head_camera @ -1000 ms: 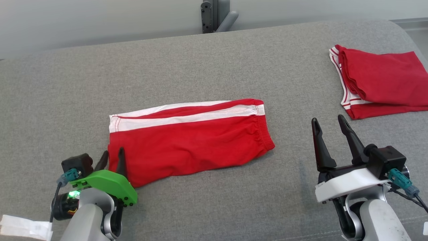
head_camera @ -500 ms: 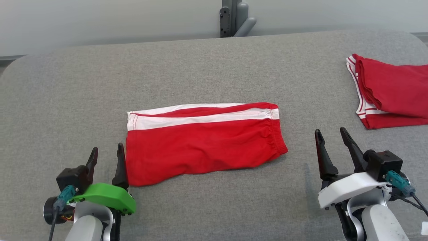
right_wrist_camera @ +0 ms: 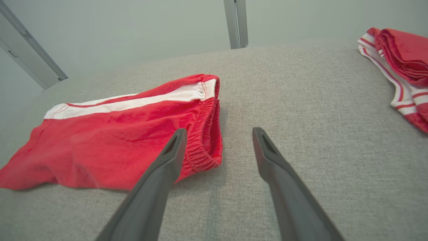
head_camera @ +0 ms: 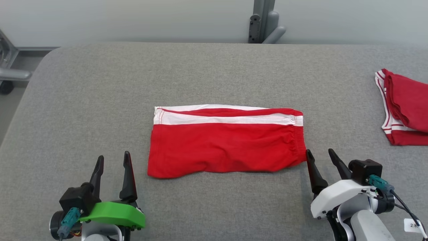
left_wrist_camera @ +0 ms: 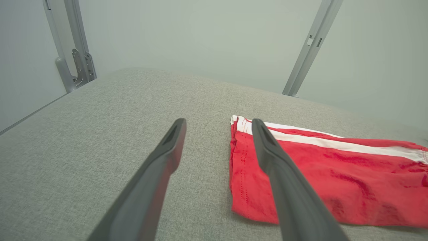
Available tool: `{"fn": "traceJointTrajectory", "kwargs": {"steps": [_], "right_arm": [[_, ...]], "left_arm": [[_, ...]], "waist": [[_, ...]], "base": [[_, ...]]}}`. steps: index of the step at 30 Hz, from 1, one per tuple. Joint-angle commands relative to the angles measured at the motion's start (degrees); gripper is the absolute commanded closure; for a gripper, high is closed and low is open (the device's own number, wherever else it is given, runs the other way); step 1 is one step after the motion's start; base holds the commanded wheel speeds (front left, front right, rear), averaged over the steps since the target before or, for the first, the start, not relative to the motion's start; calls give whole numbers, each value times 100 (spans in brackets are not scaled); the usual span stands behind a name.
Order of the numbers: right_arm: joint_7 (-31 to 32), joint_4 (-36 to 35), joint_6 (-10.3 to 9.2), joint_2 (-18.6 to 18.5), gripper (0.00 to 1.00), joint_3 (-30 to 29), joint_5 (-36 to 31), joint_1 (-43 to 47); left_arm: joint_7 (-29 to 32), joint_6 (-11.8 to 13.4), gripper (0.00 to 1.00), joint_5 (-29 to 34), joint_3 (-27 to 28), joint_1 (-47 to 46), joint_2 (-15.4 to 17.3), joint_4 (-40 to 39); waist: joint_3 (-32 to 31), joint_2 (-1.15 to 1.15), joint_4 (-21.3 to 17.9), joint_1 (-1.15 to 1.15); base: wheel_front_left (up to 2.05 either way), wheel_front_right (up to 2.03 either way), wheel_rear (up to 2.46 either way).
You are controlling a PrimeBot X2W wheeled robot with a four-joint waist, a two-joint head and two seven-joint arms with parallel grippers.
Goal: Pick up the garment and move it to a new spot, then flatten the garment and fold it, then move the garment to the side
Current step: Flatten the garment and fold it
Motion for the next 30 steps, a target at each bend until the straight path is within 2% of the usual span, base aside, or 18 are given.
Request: {"fn": "traceJointTrajectory", "kwargs": {"steps": [1, 7, 15, 16, 17, 18, 20, 22, 30], "right_arm": [[-59, 245, -9, -11, 0, -13, 84, -149], [-214, 1264, -9, -10, 0, -87, 456, -575], [-452, 2493, -9, -12, 0, 174, 1560, -1191], [-488, 2606, -9, -12, 16, 225, 1698, -1262], [-498, 2695, -9, -11, 46, 283, 1835, -1319], [-527, 2785, -9, -11, 57, 338, 1967, -1370], [-568, 2934, -9, -10, 74, 454, 2135, -1475], [-612, 3047, -9, -10, 99, 535, 2247, -1597], [-729, 3078, -9, -18, 100, 558, 2387, -1855]], "left_arm": [[-16, 45, 0, 49, 24, 132, -35, -76], [-17, 50, 0, 170, 91, 231, -80, -204], [-18, 46, 0, 324, 173, 257, -117, -255], [-18, 39, 0, 344, 183, 256, -127, -259], [-18, 31, 0, 360, 195, 255, -136, -264], [-18, 25, 0, 369, 209, 258, -141, -269], [-18, 11, 0, 383, 250, 276, -152, -274], [-18, -3, 0, 409, 293, 281, -161, -279], [-18, -48, 0, 519, 389, 318, -214, -286]], "waist": [[-7, 33, 176, 0], [34, 33, 413, 0], [123, 33, 627, 0], [129, 33, 641, 0], [137, 33, 652, 0], [142, 33, 658, 0], [143, 33, 654, 0], [143, 33, 637, 0], [110, 33, 443, 0]], "base": [[0, 0, 0], [0, 0, 0], [0, 0, 0], [0, 0, 0], [0, 0, 0], [0, 0, 0], [0, 0, 0], [0, 0, 0], [0, 0, 0]]}}
